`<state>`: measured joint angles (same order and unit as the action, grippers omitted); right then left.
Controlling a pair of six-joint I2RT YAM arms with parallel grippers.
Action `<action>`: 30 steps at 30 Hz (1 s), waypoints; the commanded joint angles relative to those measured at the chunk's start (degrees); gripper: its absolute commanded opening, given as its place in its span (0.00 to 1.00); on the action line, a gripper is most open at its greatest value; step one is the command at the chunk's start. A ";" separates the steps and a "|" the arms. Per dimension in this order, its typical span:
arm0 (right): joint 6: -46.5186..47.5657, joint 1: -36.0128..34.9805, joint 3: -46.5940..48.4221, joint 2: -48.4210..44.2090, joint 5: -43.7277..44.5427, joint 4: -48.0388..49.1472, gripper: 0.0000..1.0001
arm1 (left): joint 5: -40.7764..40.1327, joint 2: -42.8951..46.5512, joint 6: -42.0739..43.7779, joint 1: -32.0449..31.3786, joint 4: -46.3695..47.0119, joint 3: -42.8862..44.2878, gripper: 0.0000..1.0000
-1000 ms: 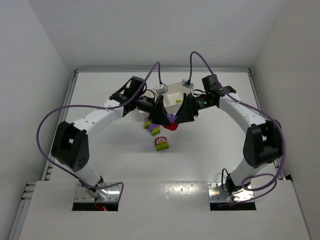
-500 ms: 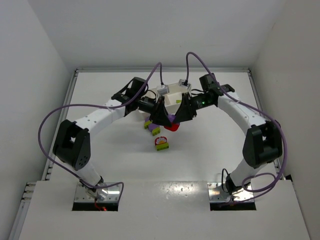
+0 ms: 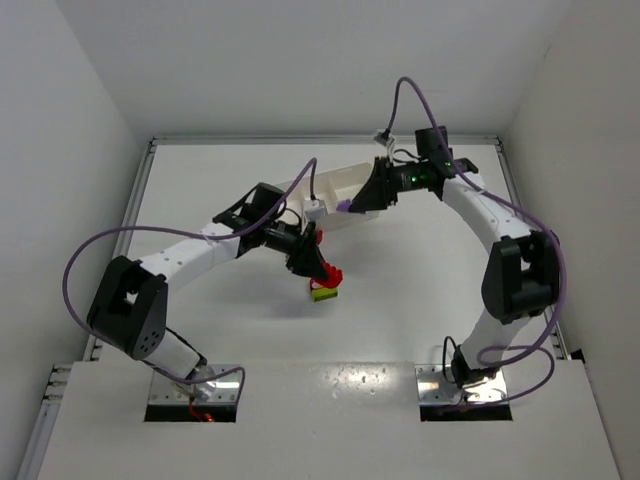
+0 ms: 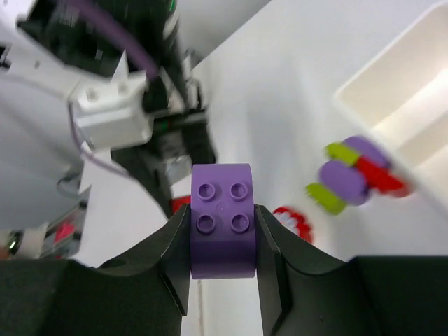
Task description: Sort the legos into containers by color
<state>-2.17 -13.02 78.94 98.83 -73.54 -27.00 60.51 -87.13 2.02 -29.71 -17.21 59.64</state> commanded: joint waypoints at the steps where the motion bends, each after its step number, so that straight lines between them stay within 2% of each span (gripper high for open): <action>1: -9.15 1.77 5.34 3.20 0.58 12.85 0.00 | -1.71 4.33 2.64 2.01 -2.65 -2.85 0.07; 4: -10.66 0.63 9.12 7.60 8.20 14.00 0.00 | -5.04 8.02 2.64 5.09 -2.65 -4.08 0.07; 9: -10.13 -1.57 19.58 17.35 21.91 9.69 0.00 | -8.13 11.98 -4.29 11.16 2.43 -5.23 0.07; 12: -9.08 -4.38 24.93 22.62 25.79 8.30 0.00 | -10.58 12.51 -6.85 15.37 4.64 -4.71 0.07; 18: -6.27 -5.53 27.15 28.96 30.03 7.76 0.00 | -12.35 12.51 -9.05 18.02 5.26 -3.65 0.07; 19: -6.26 -5.53 27.15 29.75 30.64 7.76 0.04 | -12.35 12.51 -9.75 18.63 6.04 -3.65 0.07; 20: -5.74 -6.05 27.15 29.76 30.65 7.23 0.19 | -12.35 12.51 -10.89 19.34 6.57 -3.65 0.07; 22: -5.21 -6.06 27.15 30.28 32.40 7.23 0.39 | -12.96 12.51 -12.12 19.87 8.24 -3.65 0.07; 23: -5.21 -6.58 27.15 30.29 33.01 7.23 0.59 | -12.96 12.51 -13.61 20.39 8.77 -3.65 0.07; 26: -5.21 -6.58 27.15 28.63 33.54 7.23 0.74 | -12.96 11.99 -18.43 21.10 13.42 -4.96 0.07; 28: -7.04 -5.89 25.14 26.69 31.19 9.24 0.78 | -12.96 11.99 -22.39 22.94 17.28 -6.81 0.07; 30: -10.65 -4.30 21.01 21.95 25.04 13.27 0.79 | -10.42 11.46 -30.12 23.74 28.05 -9.18 0.07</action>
<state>-9.61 -18.79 102.04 128.92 -42.78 -19.59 47.88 -75.55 -17.45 -7.70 -3.53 52.60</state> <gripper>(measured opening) 0.788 0.419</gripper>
